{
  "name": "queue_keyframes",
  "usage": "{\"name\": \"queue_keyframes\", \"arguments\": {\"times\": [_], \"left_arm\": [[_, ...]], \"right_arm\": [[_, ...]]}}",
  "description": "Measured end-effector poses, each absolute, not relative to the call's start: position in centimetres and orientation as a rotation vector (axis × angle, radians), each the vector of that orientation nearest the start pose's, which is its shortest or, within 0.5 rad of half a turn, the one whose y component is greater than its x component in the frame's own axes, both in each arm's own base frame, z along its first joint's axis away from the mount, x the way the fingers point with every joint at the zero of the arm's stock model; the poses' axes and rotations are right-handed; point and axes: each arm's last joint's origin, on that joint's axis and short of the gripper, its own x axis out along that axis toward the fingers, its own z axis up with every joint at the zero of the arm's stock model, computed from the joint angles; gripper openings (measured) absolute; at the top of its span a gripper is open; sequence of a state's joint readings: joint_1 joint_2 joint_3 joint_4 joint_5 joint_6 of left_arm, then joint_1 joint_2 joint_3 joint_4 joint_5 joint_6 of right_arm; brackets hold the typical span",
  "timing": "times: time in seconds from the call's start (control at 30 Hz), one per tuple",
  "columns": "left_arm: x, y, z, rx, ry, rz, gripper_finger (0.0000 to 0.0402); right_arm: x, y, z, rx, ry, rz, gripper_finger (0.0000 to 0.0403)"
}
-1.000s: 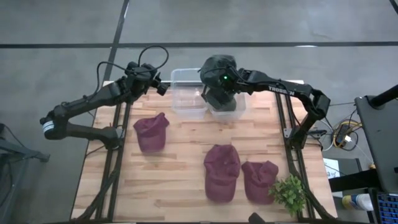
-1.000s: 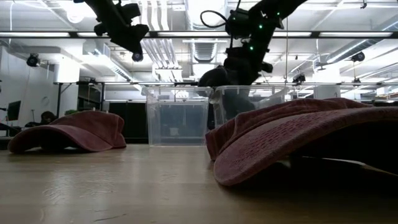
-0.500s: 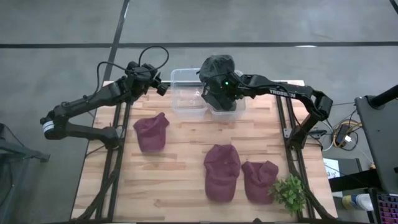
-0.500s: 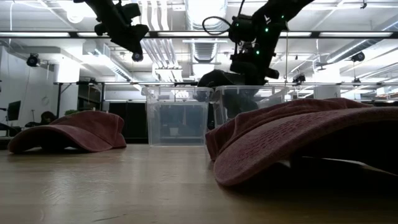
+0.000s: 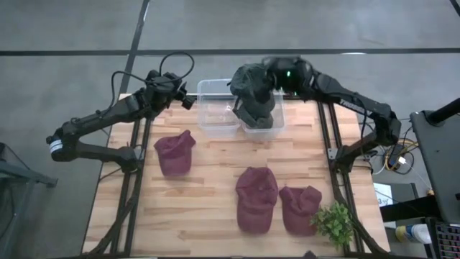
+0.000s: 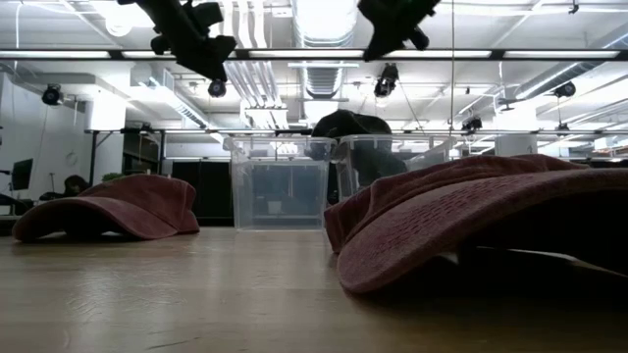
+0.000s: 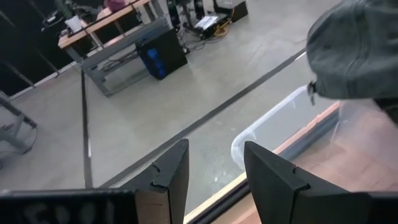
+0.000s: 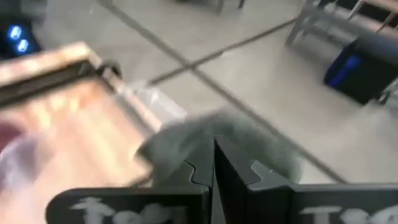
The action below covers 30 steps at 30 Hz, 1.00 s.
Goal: Pick & Place hat
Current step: Put the black cap into the right transparent bin
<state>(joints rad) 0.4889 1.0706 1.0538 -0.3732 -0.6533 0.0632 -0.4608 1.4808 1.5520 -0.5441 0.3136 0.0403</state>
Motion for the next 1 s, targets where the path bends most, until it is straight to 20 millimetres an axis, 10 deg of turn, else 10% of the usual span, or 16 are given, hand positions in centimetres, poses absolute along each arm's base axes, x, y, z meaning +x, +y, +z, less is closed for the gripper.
{"name": "queue_keyframes", "arguments": {"times": [0.47,1.0], "left_arm": [[19.1,12.0,35.0,0.093,0.45,1.06,0.0147],[19.2,12.0,34.3,0.092,0.477,1.051,0.0147]], "right_arm": [[34.5,-23.8,38.6,0.123,0.499,-0.667,0.0008],[39.0,-27.7,33.5,0.239,0.812,-0.599,0.0008]]}}
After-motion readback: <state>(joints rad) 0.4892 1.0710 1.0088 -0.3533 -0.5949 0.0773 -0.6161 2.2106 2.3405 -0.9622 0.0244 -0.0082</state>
